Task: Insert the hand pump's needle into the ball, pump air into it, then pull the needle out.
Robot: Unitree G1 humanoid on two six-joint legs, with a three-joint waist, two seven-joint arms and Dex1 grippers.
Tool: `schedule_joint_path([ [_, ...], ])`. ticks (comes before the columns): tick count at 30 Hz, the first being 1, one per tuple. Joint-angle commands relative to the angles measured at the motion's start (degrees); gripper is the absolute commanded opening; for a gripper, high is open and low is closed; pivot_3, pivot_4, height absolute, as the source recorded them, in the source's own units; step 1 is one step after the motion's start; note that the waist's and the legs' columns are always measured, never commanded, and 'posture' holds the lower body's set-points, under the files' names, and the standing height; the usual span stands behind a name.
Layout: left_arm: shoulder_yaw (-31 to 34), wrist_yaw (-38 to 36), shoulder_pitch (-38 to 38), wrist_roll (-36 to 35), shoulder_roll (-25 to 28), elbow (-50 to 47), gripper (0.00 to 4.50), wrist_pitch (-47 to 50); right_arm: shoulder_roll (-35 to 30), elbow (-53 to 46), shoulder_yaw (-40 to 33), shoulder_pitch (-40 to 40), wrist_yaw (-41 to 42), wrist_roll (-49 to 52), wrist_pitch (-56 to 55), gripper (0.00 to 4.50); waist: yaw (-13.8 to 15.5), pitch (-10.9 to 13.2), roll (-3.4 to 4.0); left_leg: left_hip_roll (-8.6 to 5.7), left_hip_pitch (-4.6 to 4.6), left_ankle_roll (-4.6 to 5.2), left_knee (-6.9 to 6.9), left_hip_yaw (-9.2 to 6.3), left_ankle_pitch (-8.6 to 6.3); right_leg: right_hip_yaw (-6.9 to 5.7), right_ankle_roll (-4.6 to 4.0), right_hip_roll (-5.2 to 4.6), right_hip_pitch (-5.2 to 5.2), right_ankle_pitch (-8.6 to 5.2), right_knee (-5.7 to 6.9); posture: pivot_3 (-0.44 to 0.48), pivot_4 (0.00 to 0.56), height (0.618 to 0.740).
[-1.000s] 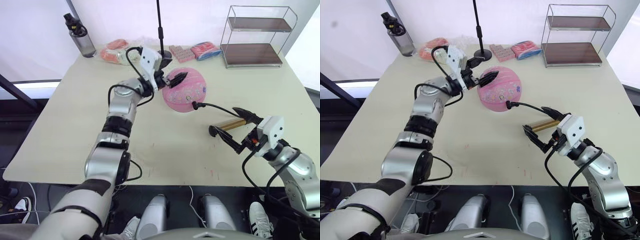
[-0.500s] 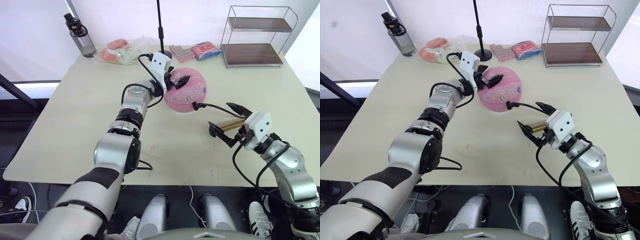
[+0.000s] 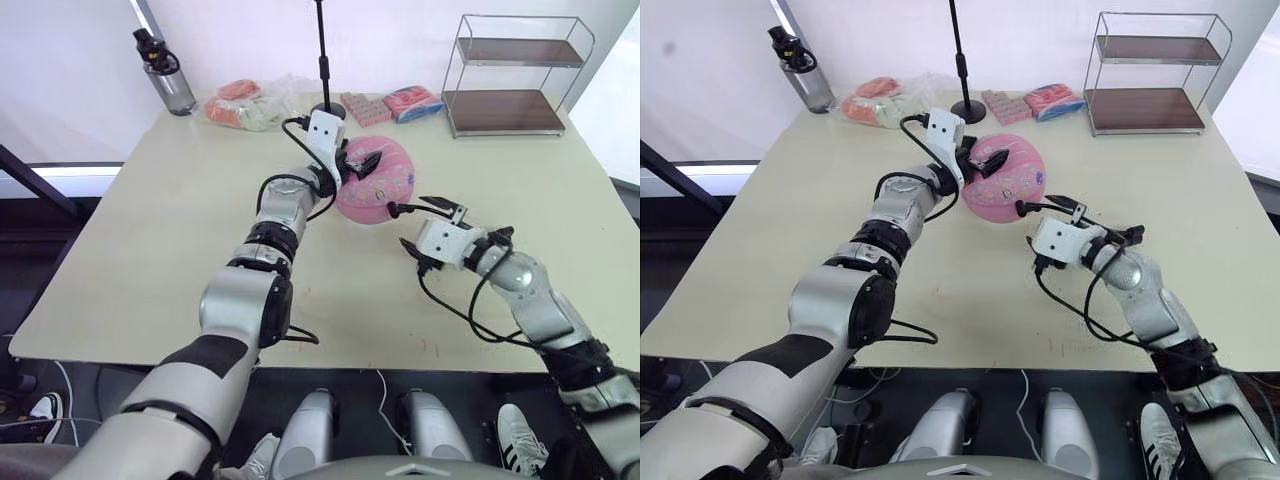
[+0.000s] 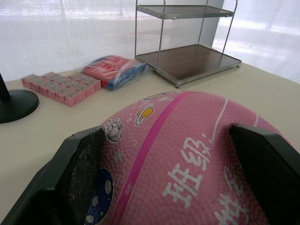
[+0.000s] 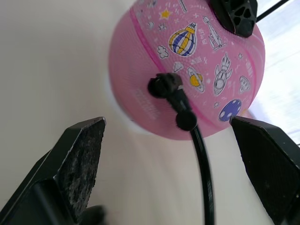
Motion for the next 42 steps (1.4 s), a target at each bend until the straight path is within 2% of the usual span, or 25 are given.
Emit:
schedule_joint_path([
  [1,0.0,2.1,1.8,1.2,-1.4,1.6,4.50,1.8,0.5,3.4,2.0,-4.4,-5.8,-7.5,-4.9,4.44,-0.1,0.0,0.00,0.00,0.00,-0.11,0.00,0.03,0.07,0.03,0.00,0.00,0.00,0.01,0.00,0.000,0.150,0.731],
  [7,1.0,3.3,2.2,1.1,-2.3,1.2,4.50,2.2,1.9,8.1,3.5,-7.3,-10.7,-13.2,-7.4,4.44,0.0,0.0,-0.02,-0.02,0.00,-0.14,0.01,0.00,0.09,0.01,0.00,-0.01,0.01,0.02,0.00,0.000,0.150,0.731],
  [16,1.3,3.9,2.6,1.1,-3.1,0.7,4.50,2.5,3.6,9.9,3.7,-7.5,-11.8,-16.0,-8.7,4.44,-0.1,0.0,-0.03,-0.03,0.01,-0.14,0.02,-0.01,0.12,0.02,-0.02,-0.02,0.02,0.05,0.03,0.000,0.150,0.731],
  [19,1.3,4.0,2.6,1.1,-3.1,0.6,4.50,2.6,3.6,10.4,3.7,-7.8,-12.1,-16.8,-8.7,3.59,-0.1,0.0,-0.03,-0.03,0.01,-0.13,0.02,0.00,0.13,0.02,-0.01,-0.02,0.02,0.07,0.03,0.000,0.150,0.731],
  [22,1.3,4.1,2.7,1.1,-3.1,0.6,4.50,2.7,3.6,10.8,3.8,-8.1,-12.2,-17.4,-9.0,1.93,-0.1,0.0,-0.03,-0.03,0.01,-0.12,0.02,-0.01,0.13,0.02,-0.01,-0.02,0.02,0.07,0.04,0.000,0.150,0.731],
  [24,1.4,4.2,2.7,1.1,-3.1,0.5,4.50,2.7,3.8,10.9,3.8,-8.0,-12.3,-17.5,-9.3,1.30,-0.1,0.0,-0.03,-0.03,0.01,-0.12,0.02,-0.01,0.14,0.02,-0.01,-0.02,0.02,0.08,0.04,0.000,0.150,0.731],
  [25,1.4,4.3,2.7,1.0,-3.2,0.5,4.50,2.7,3.8,11.0,3.9,-8.0,-12.3,-17.6,-9.4,0.67,-0.2,0.0,-0.02,-0.03,0.01,-0.13,0.02,-0.01,0.14,0.02,-0.02,-0.02,0.02,0.08,0.04,0.000,0.150,0.731],
  [26,1.5,4.3,2.7,1.0,-3.2,0.5,4.50,2.7,3.9,11.1,3.9,-8.1,-12.3,-17.7,-9.5,0.37,-0.2,0.0,-0.03,-0.03,0.01,-0.14,0.02,0.00,0.15,0.03,-0.02,-0.02,0.01,0.08,0.04,0.000,0.150,0.731],
  [30,1.7,4.7,2.9,0.9,-3.3,0.4,4.50,2.6,4.5,11.6,3.5,-7.5,-12.3,-16.8,-9.4,0.35,-0.2,0.0,-0.03,-0.03,0.01,-0.15,0.02,-0.01,0.16,0.03,-0.02,-0.02,0.01,0.08,0.05,0.000,0.150,0.731],
  [36,2.1,5.2,3.8,0.8,-3.6,0.2,4.50,2.6,7.4,12.5,-0.6,-4.9,-12.2,-10.2,-7.2,0.35,-0.3,0.0,-0.03,-0.03,0.04,-0.14,0.02,-0.02,0.15,0.03,-0.04,-0.01,0.02,0.10,0.06,0.000,0.150,0.731],
  [42,2.1,7.9,4.9,1.6,-4.4,0.2,4.50,1.3,14.7,11.3,-9.1,-0.8,-10.0,5.8,-2.5,0.35,-0.1,-0.1,-0.06,-0.02,0.11,-0.06,0.02,-0.10,0.13,0.00,-0.09,0.00,0.07,0.13,0.14,0.000,0.150,0.731],
])
